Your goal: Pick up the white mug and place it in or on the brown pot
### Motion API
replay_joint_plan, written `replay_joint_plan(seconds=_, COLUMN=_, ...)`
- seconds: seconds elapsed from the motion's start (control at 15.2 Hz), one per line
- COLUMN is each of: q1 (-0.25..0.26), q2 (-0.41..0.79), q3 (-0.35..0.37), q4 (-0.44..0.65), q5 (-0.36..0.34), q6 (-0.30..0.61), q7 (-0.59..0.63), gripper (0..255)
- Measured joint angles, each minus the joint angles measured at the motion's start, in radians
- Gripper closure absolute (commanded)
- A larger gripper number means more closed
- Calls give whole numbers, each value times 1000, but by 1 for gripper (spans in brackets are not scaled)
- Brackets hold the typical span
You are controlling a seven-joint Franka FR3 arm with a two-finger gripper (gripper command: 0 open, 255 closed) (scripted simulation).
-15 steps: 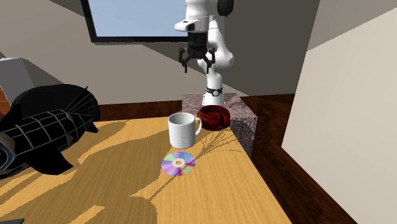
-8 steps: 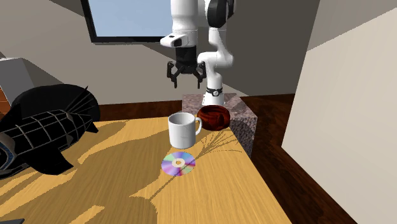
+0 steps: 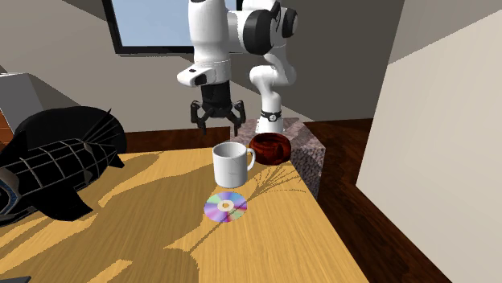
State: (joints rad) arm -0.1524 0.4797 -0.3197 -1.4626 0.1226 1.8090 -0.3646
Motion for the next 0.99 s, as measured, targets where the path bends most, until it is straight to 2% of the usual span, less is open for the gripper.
replay_joint_plan(seconds=0.13, q1=-30, q2=103, q3=9, q4=128, q5=26, q6=-29, q7=-13, gripper=0)
replay_joint_plan(seconds=0.26, q1=-43, q2=149, q3=15, q4=180, q5=37, q6=-39, q7=-16, gripper=0)
replay_joint_plan(seconds=0.73, q1=-45, q2=178, q3=20, q4=135, q5=46, q6=33, q7=-24, gripper=0)
replay_joint_plan(seconds=0.99, q1=-44, q2=177, q3=20, q4=127, q5=47, q6=42, q7=-24, gripper=0)
